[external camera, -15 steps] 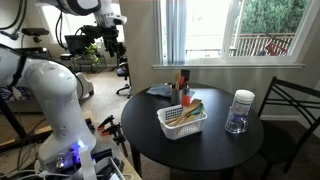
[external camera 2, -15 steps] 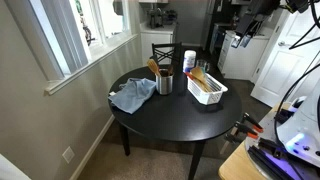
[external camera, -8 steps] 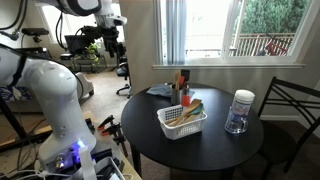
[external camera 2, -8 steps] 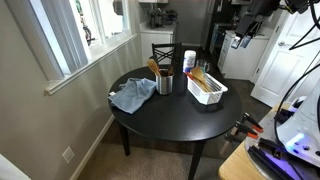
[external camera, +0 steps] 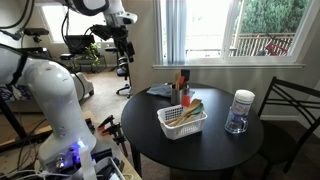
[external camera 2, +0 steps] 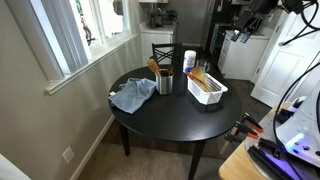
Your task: Put the wooden spoon inside the white container
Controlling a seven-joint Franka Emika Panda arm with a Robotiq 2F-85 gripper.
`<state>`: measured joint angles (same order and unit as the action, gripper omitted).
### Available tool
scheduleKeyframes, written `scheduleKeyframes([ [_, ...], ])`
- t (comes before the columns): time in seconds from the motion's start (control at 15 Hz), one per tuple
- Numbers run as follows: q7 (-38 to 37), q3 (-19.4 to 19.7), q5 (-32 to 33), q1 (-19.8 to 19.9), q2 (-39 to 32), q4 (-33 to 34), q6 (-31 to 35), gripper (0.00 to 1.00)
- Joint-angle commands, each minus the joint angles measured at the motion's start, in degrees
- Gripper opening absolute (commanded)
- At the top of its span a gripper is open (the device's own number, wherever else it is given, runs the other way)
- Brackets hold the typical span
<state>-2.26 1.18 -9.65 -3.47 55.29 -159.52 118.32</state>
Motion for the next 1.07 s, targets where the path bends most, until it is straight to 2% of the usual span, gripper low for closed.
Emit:
scheduleKeyframes([
  [0.0,6.32,6.13,0.02,2.64,-8.15,1.23,6.47,1.00],
  [0.33,13.47,13.18,-2.11,1.64,-22.30,3.78,15.82,1.00],
  [0.47,16.97,18.17,-4.29,-1.10,-29.42,7.04,17.52,1.00],
  [0.67,17.87,23.91,-5.82,-4.60,-39.73,13.28,17.40,1.00],
  [0.8,19.58,27.13,-10.08,-7.67,-46.79,18.12,17.78,1.00],
  [0.87,20.87,27.80,-13.10,-8.65,-50.25,20.73,17.40,1.00],
  [0.93,23.23,22.73,-16.83,-4.02,-53.06,22.88,16.91,1.00],
  [1.0,23.68,21.23,-18.54,-2.95,-55.34,25.11,16.45,1.00],
])
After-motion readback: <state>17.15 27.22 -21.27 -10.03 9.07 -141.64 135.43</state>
